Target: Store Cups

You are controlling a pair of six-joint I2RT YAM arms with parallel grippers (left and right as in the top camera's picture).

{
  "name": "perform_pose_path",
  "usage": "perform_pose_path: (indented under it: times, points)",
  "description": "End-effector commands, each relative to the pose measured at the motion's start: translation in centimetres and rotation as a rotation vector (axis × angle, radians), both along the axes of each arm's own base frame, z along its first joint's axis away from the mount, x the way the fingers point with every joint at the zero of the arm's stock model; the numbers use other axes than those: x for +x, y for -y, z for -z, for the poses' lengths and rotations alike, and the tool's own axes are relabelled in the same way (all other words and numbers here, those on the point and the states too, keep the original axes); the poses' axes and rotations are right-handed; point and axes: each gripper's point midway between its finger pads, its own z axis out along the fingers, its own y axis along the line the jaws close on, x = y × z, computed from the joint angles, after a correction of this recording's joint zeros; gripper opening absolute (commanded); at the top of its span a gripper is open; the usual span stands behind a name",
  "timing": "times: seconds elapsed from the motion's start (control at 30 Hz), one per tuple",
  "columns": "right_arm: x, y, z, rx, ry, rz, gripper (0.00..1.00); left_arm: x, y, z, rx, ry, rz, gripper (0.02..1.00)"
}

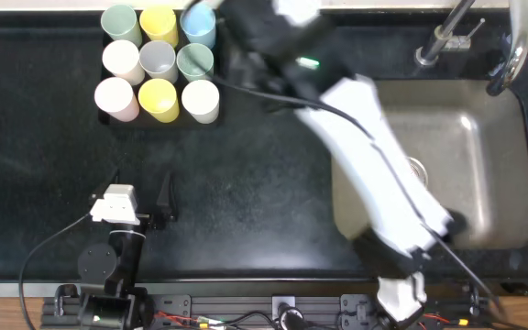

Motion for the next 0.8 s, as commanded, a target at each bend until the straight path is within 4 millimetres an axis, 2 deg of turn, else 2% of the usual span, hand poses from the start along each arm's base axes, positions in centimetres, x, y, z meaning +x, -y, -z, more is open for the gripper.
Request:
perform_pose_path:
  times: [0.03,0.1,0.17,0.3,0.37,0.43,0.53,0.6,0.8]
  points:
    - [-2.0,7.6,-3.2,-0.005,0.093,0.230,1.000,0.0,-0.2,0.0,0.017,0.007,-0.003,1.000]
    - [-3.4,10.3,-2.8,-0.027,0.102,0.281,1.000,0.0,-0.2,0.0,0.017,0.007,-0.003,1.000]
    - [-4.6,11.9,-1.9,-0.001,0.123,0.267,1.000,0.0,-0.2,0.0,0.018,0.007,-0.003,1.000]
    - [-6.5,13.1,1.1,0.134,0.218,0.130,0.996,0.0,-0.2,0.0,0.017,0.007,-0.003,1.000]
    - [-7.5,14.7,3.2,0.137,0.279,0.110,0.998,0.0,-0.2,0.0,0.017,0.007,-0.003,0.998]
    - [-8.1,16.0,5.2,0.120,0.294,0.131,0.998,0.0,-0.2,0.0,0.017,0.007,-0.003,1.000]
    - [-8.7,19.7,8.6,0.034,0.302,0.236,0.998,0.0,-0.2,0.0,0.017,0.007,-0.003,1.000]
    - [-9.1,21.9,10.2,-0.009,0.323,0.313,0.996,0.0,-0.2,0.0,0.017,0.007,-0.003,0.998]
    - [-10.4,24.3,12.7,-0.005,0.423,0.367,0.998,0.0,-0.2,0.0,0.017,0.007,-0.003,0.998]
